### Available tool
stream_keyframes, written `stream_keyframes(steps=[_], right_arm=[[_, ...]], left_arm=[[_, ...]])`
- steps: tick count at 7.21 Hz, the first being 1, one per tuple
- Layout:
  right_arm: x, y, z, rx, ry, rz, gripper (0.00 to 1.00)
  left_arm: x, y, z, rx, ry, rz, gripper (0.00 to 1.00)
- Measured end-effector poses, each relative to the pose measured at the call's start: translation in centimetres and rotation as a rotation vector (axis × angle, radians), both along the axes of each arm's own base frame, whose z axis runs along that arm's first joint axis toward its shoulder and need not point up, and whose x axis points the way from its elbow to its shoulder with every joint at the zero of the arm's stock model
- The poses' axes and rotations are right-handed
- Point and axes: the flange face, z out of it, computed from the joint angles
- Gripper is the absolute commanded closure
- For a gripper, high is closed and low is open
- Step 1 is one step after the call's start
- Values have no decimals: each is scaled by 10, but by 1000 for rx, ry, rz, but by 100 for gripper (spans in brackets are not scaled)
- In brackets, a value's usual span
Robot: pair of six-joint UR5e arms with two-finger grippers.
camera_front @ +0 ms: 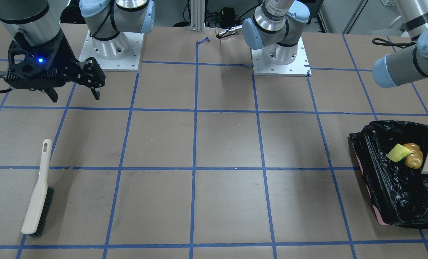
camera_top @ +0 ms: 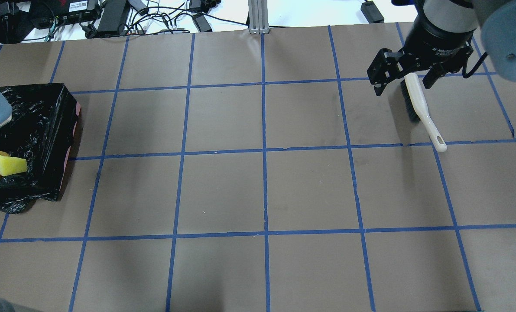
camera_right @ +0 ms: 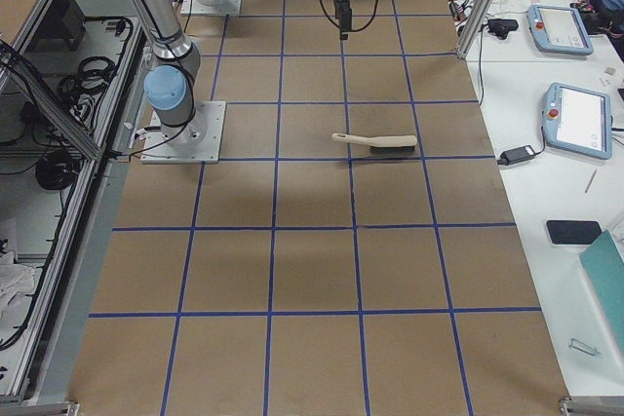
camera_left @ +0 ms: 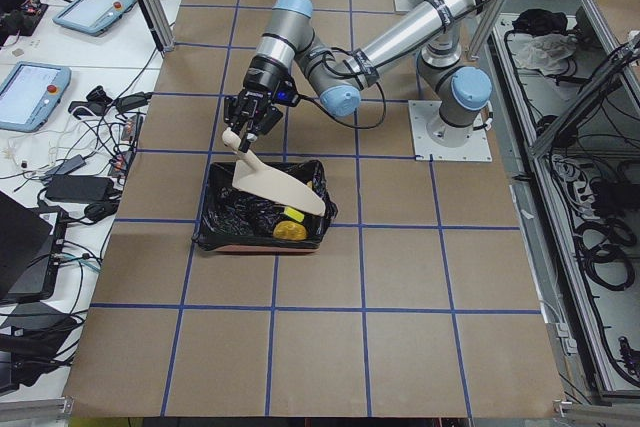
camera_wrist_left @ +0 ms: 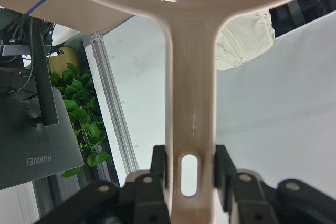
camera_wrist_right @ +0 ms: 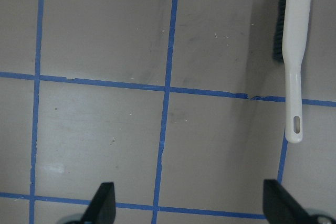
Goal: Sweep and dump trash into bin
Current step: 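Hold the dustpan inverted over the bin with the left gripper to empty it, then swing the empty dustpan back down onto the table with the left gripper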
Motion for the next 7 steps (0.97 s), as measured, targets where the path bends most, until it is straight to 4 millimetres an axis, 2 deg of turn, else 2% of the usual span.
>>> stream_keyframes(steps=[2, 4, 5, 7], right_arm=[[0, 0, 0, 4, -1, 0, 0], [1, 1, 0, 8, -2, 1, 0], [1, 1, -1, 9, -3, 0, 0], [0, 1, -1, 12, 0, -1, 0]], left_arm=[[8, -22, 20, 104, 132, -67, 100], [16, -40, 47, 177, 365, -124, 100], [16, -45, 48, 163, 505, -116, 100], [3, -51, 32, 94, 762, -10, 100]])
